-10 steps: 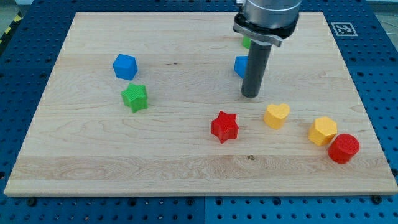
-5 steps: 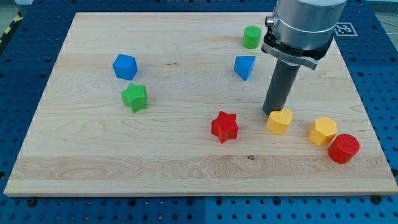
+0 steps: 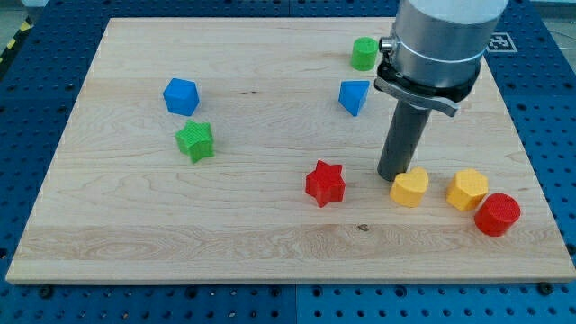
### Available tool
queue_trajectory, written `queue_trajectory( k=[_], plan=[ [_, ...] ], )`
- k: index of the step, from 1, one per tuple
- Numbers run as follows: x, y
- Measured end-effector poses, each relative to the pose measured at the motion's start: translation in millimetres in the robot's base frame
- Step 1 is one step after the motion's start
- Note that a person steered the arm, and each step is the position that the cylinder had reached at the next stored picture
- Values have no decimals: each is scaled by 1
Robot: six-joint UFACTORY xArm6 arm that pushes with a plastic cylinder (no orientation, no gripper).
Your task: Place the yellow heart towards the left side of the red circle
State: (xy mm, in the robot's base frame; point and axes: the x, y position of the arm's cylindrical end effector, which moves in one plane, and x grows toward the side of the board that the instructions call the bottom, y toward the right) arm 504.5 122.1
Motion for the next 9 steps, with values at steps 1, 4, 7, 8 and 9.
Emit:
queue_trajectory(
  k=[1,4,7,8,9],
  plan=[
    [15,9],
    [21,-6],
    [43,27],
    [40,6],
    [51,11]
  ],
)
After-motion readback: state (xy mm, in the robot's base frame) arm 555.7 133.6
